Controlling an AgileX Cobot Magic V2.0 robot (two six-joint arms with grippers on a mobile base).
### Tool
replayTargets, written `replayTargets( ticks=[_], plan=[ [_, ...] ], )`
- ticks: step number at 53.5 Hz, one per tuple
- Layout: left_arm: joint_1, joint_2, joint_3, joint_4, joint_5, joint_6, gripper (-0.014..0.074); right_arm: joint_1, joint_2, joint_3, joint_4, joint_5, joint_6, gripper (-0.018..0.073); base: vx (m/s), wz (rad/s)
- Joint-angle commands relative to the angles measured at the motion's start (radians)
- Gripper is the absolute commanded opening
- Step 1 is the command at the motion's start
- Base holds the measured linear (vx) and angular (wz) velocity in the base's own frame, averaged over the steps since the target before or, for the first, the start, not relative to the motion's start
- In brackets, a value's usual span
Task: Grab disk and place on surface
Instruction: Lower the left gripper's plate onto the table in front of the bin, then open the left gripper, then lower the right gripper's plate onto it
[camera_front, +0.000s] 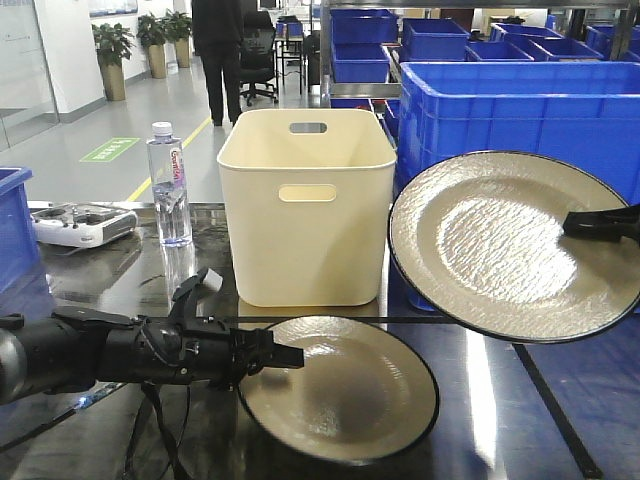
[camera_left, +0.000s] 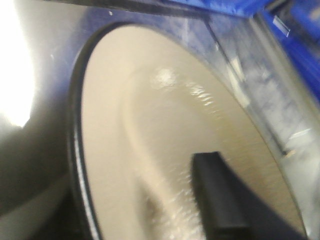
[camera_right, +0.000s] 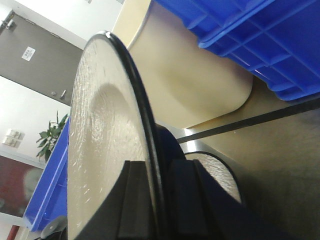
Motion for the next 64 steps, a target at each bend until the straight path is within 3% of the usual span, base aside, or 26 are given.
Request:
replayTargets(
  ticks=[1,13,19,24,33,50,55,64],
  plan=[
    [0.009,-0.075,-0.034,-0.029,0.026,0.087,0.0568,-0.001,-0.049,-0.032,0.102,0.016,-0.002,-0.0009,0.0,0.0],
    [0.102,-0.174,-0.034,0.071,0.023,0.117,0.0568,0.001,-0.049,-0.032,0.035,-0.009,-0.001,-0.0009,0.0,0.0],
    [0.163,-0.268,-0.034,0.138,0.048,0.125,0.0519,0.035,-0.046,-0.032,0.012,-0.051,0.004,-0.0009,0.0,0.0],
    [0.212,-0.358,-0.034,0.168,0.076,0.125,0.0405,0.119,-0.033,-0.032,-0.013,-0.12,0.003,-0.0009,0.0,0.0],
    [0.267,-0.532,-0.034,0.181,0.09,0.122,-0.0014,0.29,0.025,-0.032,-0.016,-0.265,0.003,-0.0009,0.0,0.0],
    [0.296,-0.676,-0.034,0.243,0.088,0.082,-0.0006,0.48,0.194,-0.032,-0.068,-0.357,-0.01,0.0037,0.0,0.0],
    [0.296,-0.676,-0.034,0.257,0.104,0.067,-0.0006,0.51,0.223,-0.032,-0.077,-0.357,-0.036,0.0125,0.0,0.0],
    [0.296,-0.676,-0.034,0.267,0.121,0.062,-0.0006,0.524,0.231,-0.032,-0.105,-0.361,-0.123,0.0393,0.0,0.0]
  ],
)
